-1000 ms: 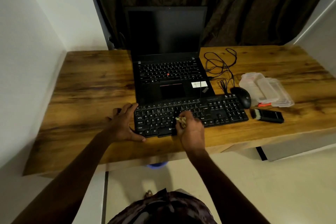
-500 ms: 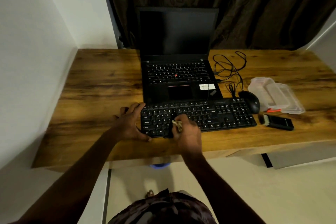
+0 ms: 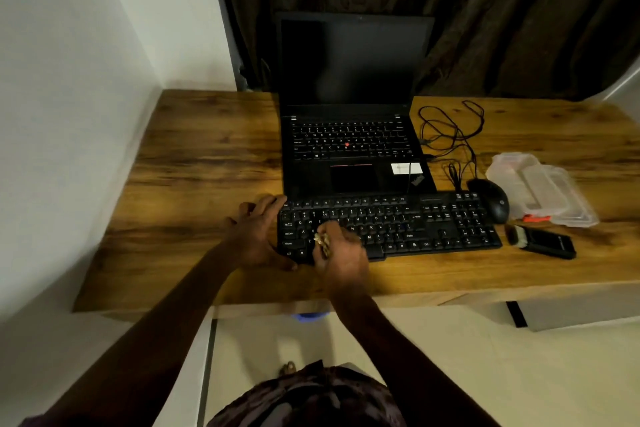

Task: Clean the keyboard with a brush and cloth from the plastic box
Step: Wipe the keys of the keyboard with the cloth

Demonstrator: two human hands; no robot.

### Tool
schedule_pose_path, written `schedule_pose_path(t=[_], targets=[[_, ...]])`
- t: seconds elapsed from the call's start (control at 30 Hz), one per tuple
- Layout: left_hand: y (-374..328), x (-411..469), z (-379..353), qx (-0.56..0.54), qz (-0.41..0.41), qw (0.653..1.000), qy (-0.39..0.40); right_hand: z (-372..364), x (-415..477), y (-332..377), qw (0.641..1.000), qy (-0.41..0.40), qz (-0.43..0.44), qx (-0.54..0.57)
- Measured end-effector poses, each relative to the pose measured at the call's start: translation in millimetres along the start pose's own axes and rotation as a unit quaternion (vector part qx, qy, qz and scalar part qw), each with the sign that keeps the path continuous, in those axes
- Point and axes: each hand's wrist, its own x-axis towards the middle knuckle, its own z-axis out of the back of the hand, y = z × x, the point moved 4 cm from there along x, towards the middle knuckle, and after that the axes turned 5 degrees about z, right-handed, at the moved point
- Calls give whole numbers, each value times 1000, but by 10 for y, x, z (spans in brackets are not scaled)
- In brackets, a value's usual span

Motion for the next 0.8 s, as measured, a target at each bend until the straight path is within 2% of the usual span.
schedule_pose_path(t=[0.1,0.33,0.63,0.8], targets=[[18,15,-11,5,2,1000,4,-9,6,66,1000,3,25,-1],[24,3,13,23,-15,999,27,-3,51,12,1000,-8,11,-5],[5,-11,56,56,-16,998,-2,-202,129,418,986,65,152,-11],[36,2,52,51,-9,999,3,-179,302,544,985,55,164,-6]])
